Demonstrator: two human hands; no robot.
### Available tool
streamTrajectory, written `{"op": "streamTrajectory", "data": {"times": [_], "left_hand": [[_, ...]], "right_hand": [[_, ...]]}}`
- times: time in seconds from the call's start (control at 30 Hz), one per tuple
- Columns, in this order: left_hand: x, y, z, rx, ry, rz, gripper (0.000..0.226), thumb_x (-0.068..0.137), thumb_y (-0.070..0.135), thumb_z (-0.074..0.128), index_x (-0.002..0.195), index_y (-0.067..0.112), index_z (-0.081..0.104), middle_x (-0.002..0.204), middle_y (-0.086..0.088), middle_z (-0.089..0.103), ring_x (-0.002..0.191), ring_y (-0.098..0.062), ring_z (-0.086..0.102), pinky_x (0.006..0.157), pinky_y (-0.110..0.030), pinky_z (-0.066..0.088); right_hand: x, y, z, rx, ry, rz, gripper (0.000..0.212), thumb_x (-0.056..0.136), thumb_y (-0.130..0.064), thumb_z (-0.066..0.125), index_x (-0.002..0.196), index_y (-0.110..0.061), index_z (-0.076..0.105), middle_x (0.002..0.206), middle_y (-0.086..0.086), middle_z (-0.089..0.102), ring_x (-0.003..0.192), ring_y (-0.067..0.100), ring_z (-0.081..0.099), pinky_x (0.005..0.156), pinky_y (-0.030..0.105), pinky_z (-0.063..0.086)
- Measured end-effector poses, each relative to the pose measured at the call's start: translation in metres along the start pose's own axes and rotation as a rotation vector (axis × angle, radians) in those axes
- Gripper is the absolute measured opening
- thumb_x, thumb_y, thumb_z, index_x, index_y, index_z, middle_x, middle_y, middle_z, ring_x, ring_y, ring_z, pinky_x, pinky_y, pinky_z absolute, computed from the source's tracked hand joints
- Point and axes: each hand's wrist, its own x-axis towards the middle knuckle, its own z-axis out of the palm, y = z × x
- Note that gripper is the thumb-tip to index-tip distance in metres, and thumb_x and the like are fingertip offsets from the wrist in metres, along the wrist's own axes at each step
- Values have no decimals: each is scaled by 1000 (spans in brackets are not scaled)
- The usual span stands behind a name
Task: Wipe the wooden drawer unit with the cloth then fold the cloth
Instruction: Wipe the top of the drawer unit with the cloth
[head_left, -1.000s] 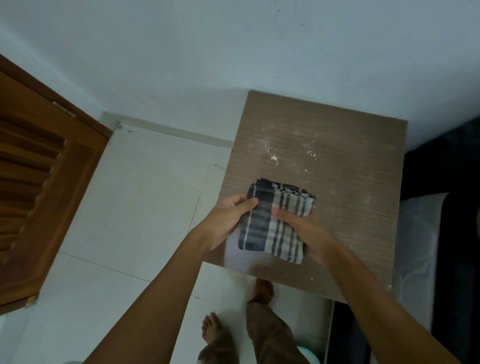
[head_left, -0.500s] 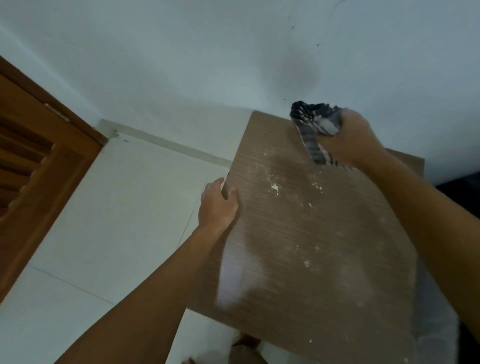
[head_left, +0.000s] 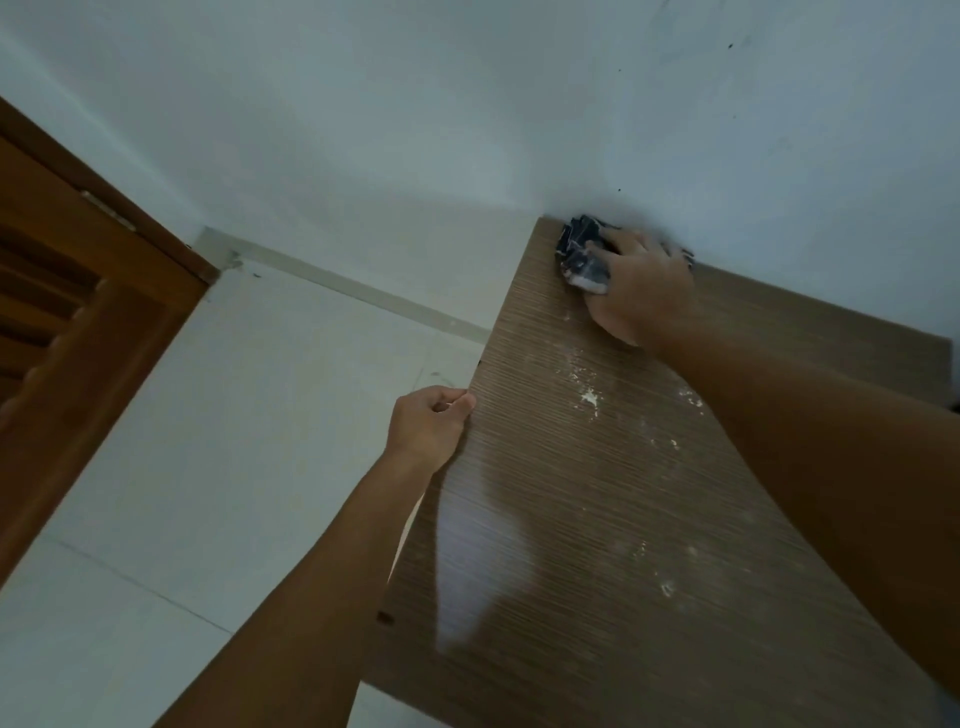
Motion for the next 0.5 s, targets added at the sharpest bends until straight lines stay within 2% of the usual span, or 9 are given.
{"op": "streamTrajectory", "data": {"times": [0.07, 0.1, 0.17, 0.27, 0.4, 0.5], "left_hand": [[2, 0, 0, -30, -17, -24, 20, 91, 22, 66, 104, 9, 75, 101, -7, 73, 94, -20, 69, 90, -31, 54], [2, 0, -1, -45, -26, -35, 19, 91, 22, 67, 103, 10, 75, 100, -6, 74, 93, -19, 70, 90, -33, 55], [2, -1, -1, -77, -41, -51, 18, 90, 22, 67, 103, 11, 75, 99, -6, 74, 92, -18, 70, 90, -32, 55], [1, -3, -2, -138, -60, -68, 19, 90, 20, 68, 105, 11, 75, 99, -5, 74, 93, -18, 70, 87, -28, 55], [1, -3, -3, -156, -76, -78, 19, 91, 21, 67, 107, 12, 73, 101, -4, 72, 93, -16, 69, 83, -25, 55], [-1, -1, -4, -150, -76, -73, 21, 91, 22, 66, 109, 12, 72, 101, -2, 71, 90, -12, 67, 81, -23, 54]], "right_hand": [[-4, 5, 7, 29, 0, -13, 56, 95, -54, 40, 142, -23, 47, 155, 3, 37, 144, 24, 28, 115, 56, 9], [-4, 8, 8, 41, -20, -28, 60, 96, -56, 37, 145, -23, 42, 158, 2, 30, 147, 23, 23, 116, 55, 3], [-4, 13, 10, 126, -82, -3, 68, 96, -59, 37, 152, -20, 29, 160, 4, 21, 147, 29, 19, 118, 47, 4], [-2, 16, 16, 268, -104, 67, 83, 90, -69, 36, 155, -25, 11, 162, 8, 16, 147, 36, 17, 119, 47, 8], [2, 12, 22, 323, -92, 74, 84, 88, -73, 32, 155, -26, 14, 162, 9, 15, 148, 30, 12, 118, 39, 0], [2, 12, 21, 345, -116, 57, 82, 87, -74, 34, 155, -30, 15, 163, 6, 13, 148, 34, 9, 120, 48, 1]]}}
